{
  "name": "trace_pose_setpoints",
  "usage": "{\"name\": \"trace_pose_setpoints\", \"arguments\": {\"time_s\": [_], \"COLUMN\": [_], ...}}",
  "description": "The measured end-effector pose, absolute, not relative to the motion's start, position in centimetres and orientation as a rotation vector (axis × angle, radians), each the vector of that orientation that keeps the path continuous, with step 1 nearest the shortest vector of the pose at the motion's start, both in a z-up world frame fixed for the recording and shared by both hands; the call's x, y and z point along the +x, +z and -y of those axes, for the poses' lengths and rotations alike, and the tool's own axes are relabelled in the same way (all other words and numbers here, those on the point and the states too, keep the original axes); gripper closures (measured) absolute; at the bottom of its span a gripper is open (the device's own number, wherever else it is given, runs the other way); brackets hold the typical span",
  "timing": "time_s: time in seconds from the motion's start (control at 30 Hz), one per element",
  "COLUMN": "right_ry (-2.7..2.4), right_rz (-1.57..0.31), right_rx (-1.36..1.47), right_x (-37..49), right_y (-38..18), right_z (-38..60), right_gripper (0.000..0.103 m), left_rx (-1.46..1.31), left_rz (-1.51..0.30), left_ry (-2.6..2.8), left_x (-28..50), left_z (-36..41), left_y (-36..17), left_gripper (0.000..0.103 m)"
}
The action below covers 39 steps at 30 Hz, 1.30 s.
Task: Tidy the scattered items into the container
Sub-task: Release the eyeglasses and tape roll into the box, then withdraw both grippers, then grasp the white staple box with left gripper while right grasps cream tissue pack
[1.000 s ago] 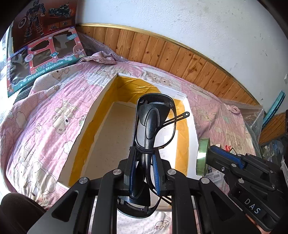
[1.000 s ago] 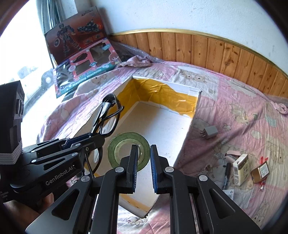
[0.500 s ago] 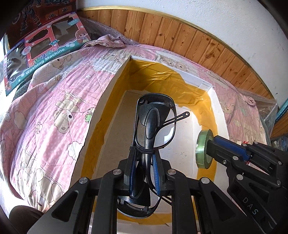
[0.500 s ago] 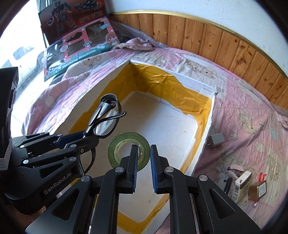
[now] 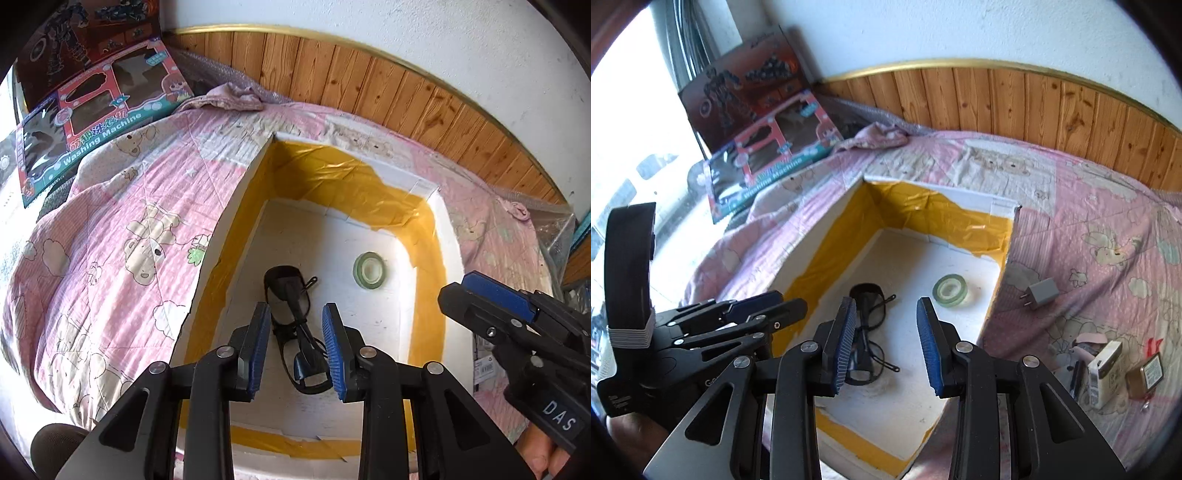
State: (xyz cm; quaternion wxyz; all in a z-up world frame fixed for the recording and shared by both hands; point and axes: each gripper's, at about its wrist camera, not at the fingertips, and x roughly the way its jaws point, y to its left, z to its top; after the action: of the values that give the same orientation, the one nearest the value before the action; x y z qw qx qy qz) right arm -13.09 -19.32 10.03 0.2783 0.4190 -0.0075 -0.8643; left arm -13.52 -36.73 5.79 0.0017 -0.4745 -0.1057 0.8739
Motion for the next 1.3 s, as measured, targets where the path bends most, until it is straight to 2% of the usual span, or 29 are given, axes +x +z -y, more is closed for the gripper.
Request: {"name": "trace_pose_setpoints", "arguments": {"time_s": [0.17,0.23,0.33,0.57,0.77,0.87,0.93,1.03,1.17,1.3], "right_ry": [-2.348,-2.374,-2.421,-2.514,-2.592,-2.581,-2.569,-2.548,-2.552,-2.515], "right_rz": [0.14,0.151,0.166,0.286,0.442,0.528,0.556,0.532,0.407,0.316], "right_rx": [0.926,0.898,0.898,1.06,1.12,1.162,1.207,1.238,1.259,1.31], "right_x": [-8.4,-6.4,-3.5,0.5,0.0,-0.3,-0.7,-1.8,-4.1,-7.3], "right_y": [12.1,11.6,9.5,3.3,3.0,2.7,2.6,3.0,3.2,1.4], "right_z": [15.1,13.4,10.8,3.9,-1.3,-3.0,-3.9,-5.1,-5.9,-6.1], "right_gripper": [0.066,0.066,0.066,0.066,0.064,0.064,0.064,0.06,0.056,0.056], "left_rx": [-1.288,-1.224,-1.18,-1.224,-1.24,-1.239,-1.25,-1.274,-1.309,-1.344], "left_rz": [0.336,0.294,0.236,0.11,0.042,0.031,0.012,-0.012,-0.054,-0.116], "left_ry": [2.793,2.808,2.776,2.617,2.52,2.486,2.46,2.408,2.344,2.324], "left_x": [-9.3,-7.3,-4.7,-1.6,-0.9,-1.3,-1.9,-2.8,-4.1,-5.7], "left_z": [35.5,34.3,32.1,25.8,20.7,18.5,17.1,14.9,12.0,9.8], "left_y": [9.5,10.6,11.0,9.3,8.6,8.1,7.3,5.6,2.9,0.4], "left_gripper": [0.072,0.064,0.061,0.061,0.061,0.052,0.05,0.049,0.045,0.044]}}
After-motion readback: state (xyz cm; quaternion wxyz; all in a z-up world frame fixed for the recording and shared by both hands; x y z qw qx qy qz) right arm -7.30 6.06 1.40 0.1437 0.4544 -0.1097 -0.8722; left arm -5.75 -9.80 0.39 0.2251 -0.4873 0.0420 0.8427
